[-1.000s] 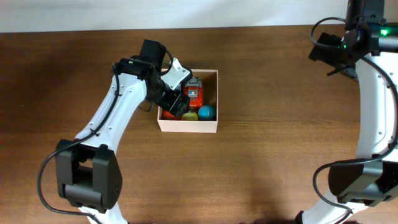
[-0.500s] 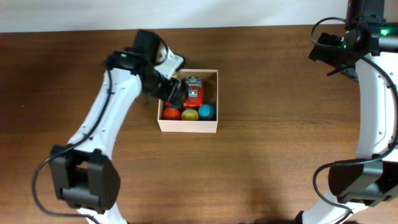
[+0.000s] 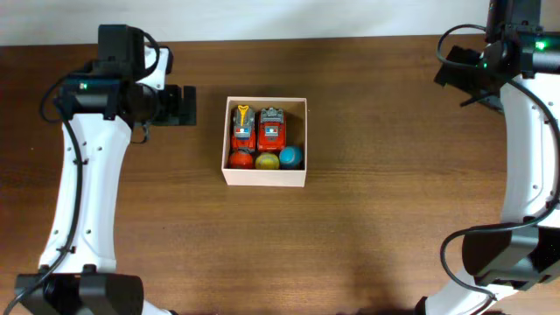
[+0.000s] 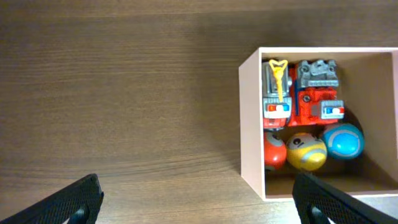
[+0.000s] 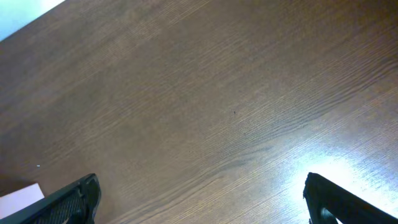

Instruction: Pack container

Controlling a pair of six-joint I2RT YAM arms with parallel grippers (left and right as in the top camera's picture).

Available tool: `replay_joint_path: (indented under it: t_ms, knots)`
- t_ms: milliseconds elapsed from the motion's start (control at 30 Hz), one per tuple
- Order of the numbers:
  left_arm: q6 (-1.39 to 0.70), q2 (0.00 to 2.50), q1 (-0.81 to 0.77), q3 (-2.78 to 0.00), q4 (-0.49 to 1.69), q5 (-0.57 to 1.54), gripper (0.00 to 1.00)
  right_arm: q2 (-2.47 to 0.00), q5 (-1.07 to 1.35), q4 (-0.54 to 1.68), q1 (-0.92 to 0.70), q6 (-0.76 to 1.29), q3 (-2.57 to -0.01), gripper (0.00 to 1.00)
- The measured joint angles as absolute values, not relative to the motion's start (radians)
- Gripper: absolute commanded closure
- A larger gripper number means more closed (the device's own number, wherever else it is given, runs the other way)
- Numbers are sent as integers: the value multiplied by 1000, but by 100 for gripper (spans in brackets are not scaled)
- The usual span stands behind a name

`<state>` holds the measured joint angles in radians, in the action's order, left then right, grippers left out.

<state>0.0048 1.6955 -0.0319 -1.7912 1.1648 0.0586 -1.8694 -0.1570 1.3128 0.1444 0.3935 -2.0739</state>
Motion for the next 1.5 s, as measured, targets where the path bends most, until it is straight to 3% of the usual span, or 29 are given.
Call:
replay_joint_path:
  t_ms: [667, 867, 1200, 1500]
  knots:
    - [-1, 1695, -28, -1791, 1408, -52, 1, -1869, -157, 1313, 144, 394, -2074, 1]
    - [-1, 1582, -23, -1705, 1202, -78, 1, -1869, -157, 1313, 144, 393, -2074, 1]
    - [-1, 946, -22, -1197, 682, -79, 1, -1869, -157, 1313, 144, 393, -2074, 1]
    - [1, 533, 23, -728, 501, -78, 1, -1869, -157, 1313, 144, 393, -2074, 1]
